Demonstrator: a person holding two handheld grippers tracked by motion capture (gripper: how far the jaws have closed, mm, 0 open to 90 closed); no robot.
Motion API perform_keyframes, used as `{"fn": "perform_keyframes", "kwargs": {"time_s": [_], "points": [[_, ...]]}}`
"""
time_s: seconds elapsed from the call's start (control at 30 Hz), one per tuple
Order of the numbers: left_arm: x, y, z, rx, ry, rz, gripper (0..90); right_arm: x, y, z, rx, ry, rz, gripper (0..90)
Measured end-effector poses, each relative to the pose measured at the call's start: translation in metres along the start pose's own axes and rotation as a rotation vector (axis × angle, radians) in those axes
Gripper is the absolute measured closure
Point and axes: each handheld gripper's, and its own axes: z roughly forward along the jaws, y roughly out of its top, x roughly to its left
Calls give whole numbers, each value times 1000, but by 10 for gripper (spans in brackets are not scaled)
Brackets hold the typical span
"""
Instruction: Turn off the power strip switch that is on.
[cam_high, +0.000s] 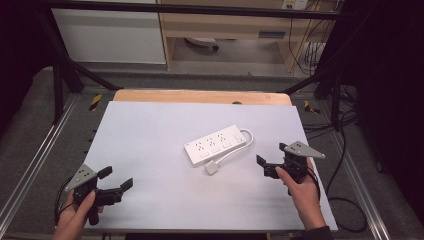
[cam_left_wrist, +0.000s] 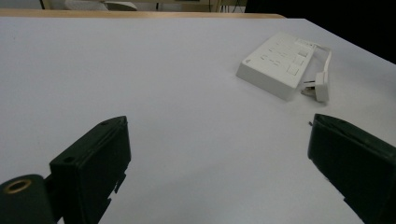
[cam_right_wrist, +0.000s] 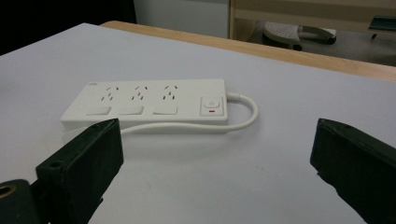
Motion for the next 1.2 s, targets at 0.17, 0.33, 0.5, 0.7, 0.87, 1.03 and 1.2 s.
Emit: {"fn": "perform_keyframes", "kwargs": {"time_s": [0.17,0.33,0.5,0.7,0.87,1.03,1.2], "points": [[0,0,0,-3,-1,-1,60,-1,8,5,19,-3,-8,35],[-1,0,0,4,-3,0,60,-2,12,8,13,-10,-27,31],[-1,0,1,7,-2,2,61,-7,17,11,38,-36,-51,33],[-1,0,1,13,-4,4,61,-11,23,7,44,-32,-52,35],[-1,-1,1,13,-4,1,61,-12,34,3,26,-42,-71,47],[-1,-1,2,16,-5,3,61,-11,44,2,16,-29,-79,59],[-1,-1,2,16,-4,3,61,-10,51,3,5,-25,-81,74]]}}
